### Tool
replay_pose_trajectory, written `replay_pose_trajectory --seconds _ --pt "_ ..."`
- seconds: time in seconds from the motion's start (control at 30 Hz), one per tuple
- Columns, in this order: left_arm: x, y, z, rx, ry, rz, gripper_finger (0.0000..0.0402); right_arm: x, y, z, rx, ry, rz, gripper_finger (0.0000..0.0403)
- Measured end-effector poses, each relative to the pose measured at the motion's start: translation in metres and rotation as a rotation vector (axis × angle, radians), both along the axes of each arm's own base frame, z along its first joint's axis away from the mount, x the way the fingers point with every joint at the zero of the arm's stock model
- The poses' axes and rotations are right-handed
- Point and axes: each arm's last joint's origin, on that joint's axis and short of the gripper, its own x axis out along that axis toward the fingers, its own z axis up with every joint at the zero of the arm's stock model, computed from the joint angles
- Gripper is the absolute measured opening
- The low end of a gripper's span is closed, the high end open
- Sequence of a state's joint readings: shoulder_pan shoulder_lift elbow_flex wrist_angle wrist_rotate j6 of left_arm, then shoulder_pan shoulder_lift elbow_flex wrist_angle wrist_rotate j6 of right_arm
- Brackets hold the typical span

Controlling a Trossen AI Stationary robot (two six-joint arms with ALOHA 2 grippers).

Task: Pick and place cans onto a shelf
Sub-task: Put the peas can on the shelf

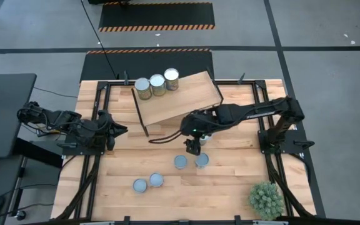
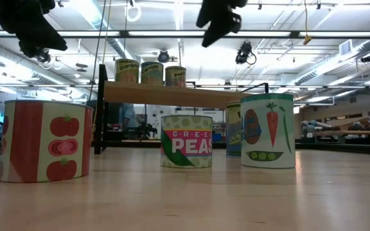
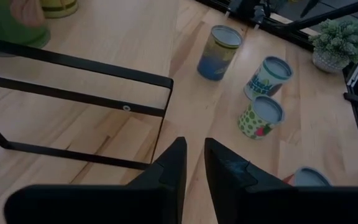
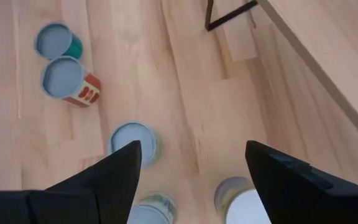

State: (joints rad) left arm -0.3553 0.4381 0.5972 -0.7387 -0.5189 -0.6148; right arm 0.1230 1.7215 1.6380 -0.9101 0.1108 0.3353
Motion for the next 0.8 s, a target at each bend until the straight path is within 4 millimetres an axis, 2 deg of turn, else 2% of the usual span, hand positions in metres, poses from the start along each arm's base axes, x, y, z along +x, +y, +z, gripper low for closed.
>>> replay_pose_trajectory --seconds 0.2,0.4,0.53,0.73,0.8 --pt "0.000 0.000 0.000 0.003 -0.001 0.004 0.0064 -0.016 -0.010 -0.012 0.005 0.016 -0.035 0.0295" --pt "0.000 0.001 0.000 0.014 -0.006 0.024 0.0064 -0.021 -0.021 -0.029 0.051 0.078 -0.099 0.0304" --pt "0.000 0.001 0.000 0.014 -0.006 0.024 0.0064 -0.021 -0.024 -0.034 0.095 0.090 -0.084 0.0330" --pt "0.000 0.001 0.000 0.016 -0.005 0.025 0.0064 -0.022 -0.027 -0.034 0.102 0.101 -0.062 0.0391" --pt "0.000 0.001 0.000 0.018 -0.001 0.026 0.0064 -0.022 -0.028 -0.035 0.097 0.111 -0.056 0.0396"
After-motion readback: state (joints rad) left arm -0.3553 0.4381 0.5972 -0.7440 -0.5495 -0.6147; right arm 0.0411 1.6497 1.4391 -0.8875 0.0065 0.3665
